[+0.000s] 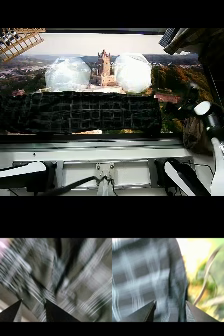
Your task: Fold the clothes and pants, and hang the long-sleeved shirts on hangers.
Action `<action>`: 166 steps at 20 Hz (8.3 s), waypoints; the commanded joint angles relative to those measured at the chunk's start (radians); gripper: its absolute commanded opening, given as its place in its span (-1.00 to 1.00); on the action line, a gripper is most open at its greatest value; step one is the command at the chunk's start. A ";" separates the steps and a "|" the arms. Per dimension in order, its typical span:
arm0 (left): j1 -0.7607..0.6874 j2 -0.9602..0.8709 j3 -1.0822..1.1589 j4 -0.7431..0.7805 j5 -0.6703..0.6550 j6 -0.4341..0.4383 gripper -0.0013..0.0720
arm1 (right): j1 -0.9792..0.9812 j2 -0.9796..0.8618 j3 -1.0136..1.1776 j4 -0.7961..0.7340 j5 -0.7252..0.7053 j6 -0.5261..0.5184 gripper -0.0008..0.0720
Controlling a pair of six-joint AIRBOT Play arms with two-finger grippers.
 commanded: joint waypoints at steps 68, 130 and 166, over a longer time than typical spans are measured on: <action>-1.699 -0.570 0.361 -1.292 0.381 0.135 -0.94 | -0.274 -0.376 1.026 0.044 0.835 0.108 -0.94; -1.125 0.389 -0.218 -0.709 0.137 -0.002 -0.94 | -0.072 -0.459 0.137 0.487 0.197 -0.524 0.47; -1.464 -0.028 -0.362 -1.019 0.483 -0.021 -0.94 | -0.064 -0.286 0.328 0.229 0.341 -0.072 -0.94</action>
